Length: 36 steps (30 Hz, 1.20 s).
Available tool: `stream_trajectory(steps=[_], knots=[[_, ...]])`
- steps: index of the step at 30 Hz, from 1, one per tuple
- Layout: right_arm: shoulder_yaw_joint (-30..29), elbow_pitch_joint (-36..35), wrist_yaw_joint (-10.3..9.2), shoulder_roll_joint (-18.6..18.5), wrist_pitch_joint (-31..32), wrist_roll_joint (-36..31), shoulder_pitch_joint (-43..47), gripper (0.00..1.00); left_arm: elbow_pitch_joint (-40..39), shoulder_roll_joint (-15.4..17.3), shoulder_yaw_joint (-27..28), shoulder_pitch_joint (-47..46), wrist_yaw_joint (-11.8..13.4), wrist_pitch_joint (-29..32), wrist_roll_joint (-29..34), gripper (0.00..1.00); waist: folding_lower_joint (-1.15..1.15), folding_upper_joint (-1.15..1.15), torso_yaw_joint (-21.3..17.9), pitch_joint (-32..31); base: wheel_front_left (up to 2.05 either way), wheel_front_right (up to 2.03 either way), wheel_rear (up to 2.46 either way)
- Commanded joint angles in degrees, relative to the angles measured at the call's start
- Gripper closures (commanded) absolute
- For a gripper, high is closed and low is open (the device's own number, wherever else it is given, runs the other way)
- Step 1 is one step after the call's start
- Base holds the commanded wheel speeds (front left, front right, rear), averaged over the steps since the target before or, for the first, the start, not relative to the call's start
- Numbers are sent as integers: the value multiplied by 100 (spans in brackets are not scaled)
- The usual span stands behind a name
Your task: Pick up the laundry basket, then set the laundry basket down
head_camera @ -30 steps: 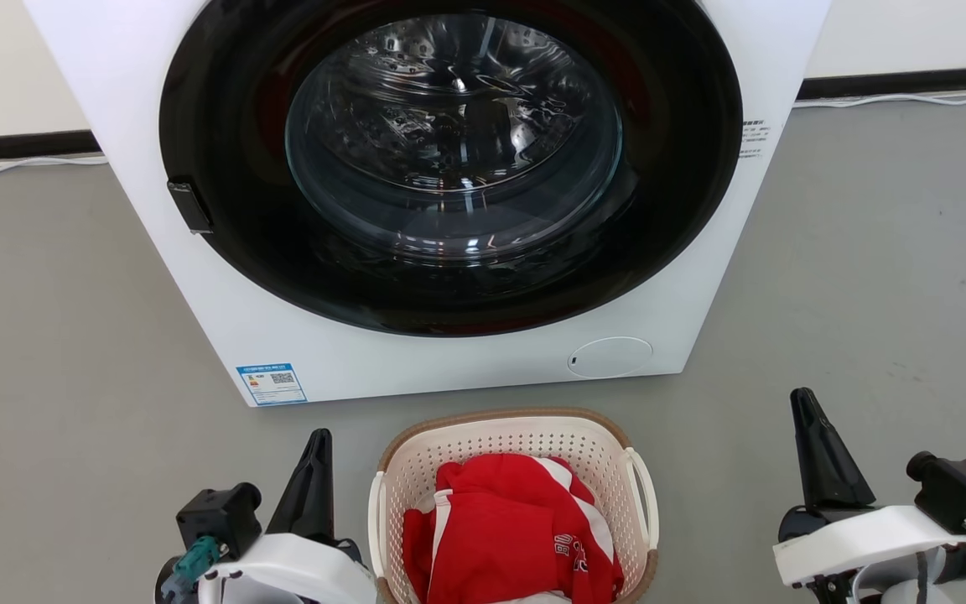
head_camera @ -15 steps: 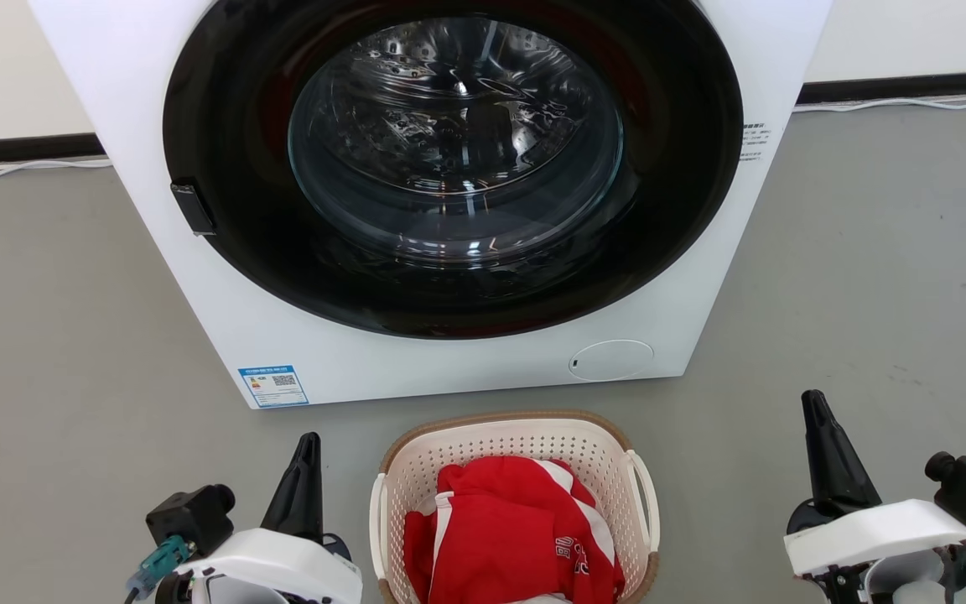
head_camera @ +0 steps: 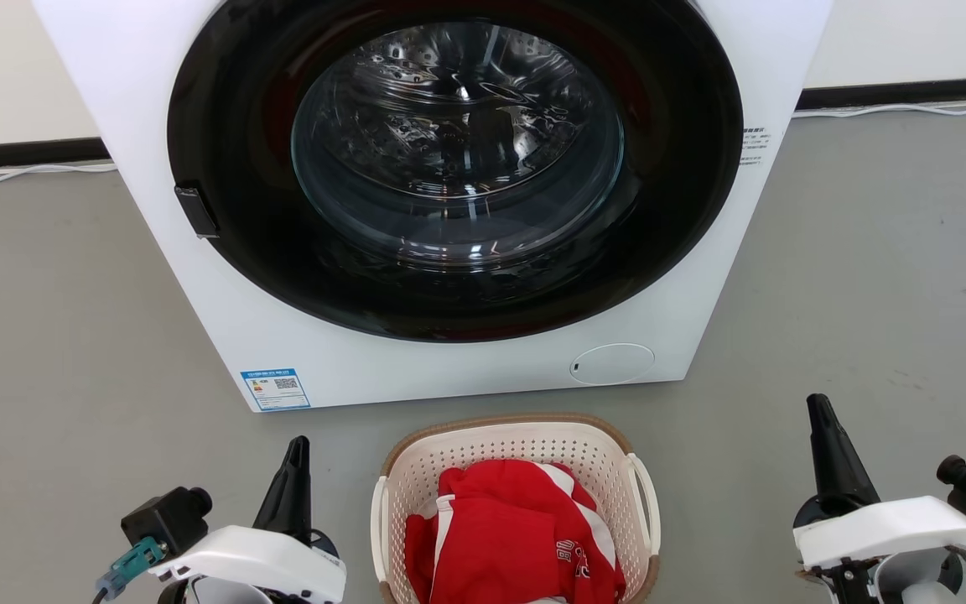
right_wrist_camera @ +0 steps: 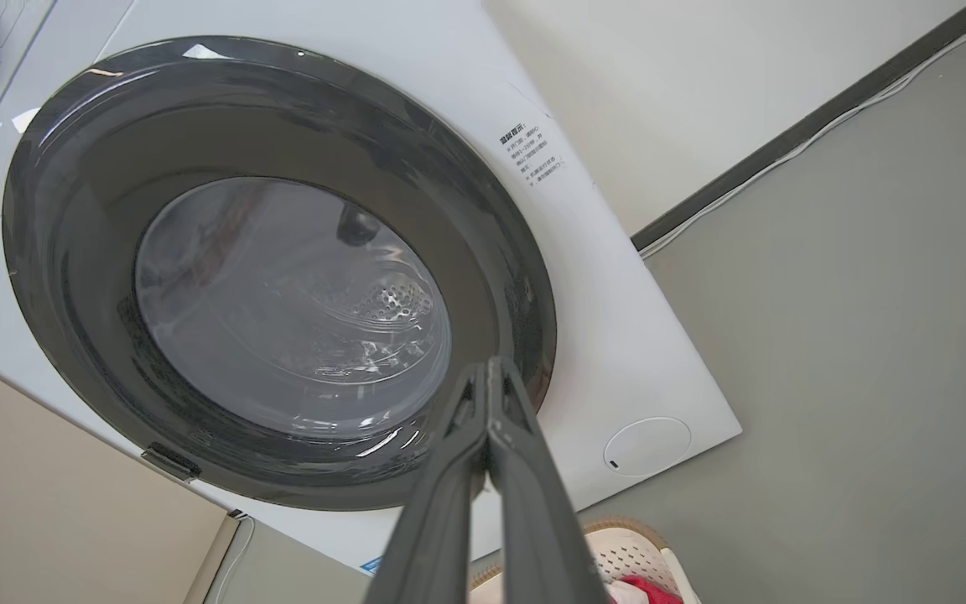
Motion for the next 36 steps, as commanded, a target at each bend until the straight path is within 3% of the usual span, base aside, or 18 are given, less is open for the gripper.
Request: stream_trajectory(steps=[1,36], knots=[[-34,-140,14,-26,51,125,-168,100,-135,55,107,-213,-59,11,-159,100,-1,0,1,-3,0,0,0],[-310,-135,25,160,611,1976,-178,100,-125,98,533,-257,-315,559,-2196,100,-1,0,33,-106,0,0,0]])
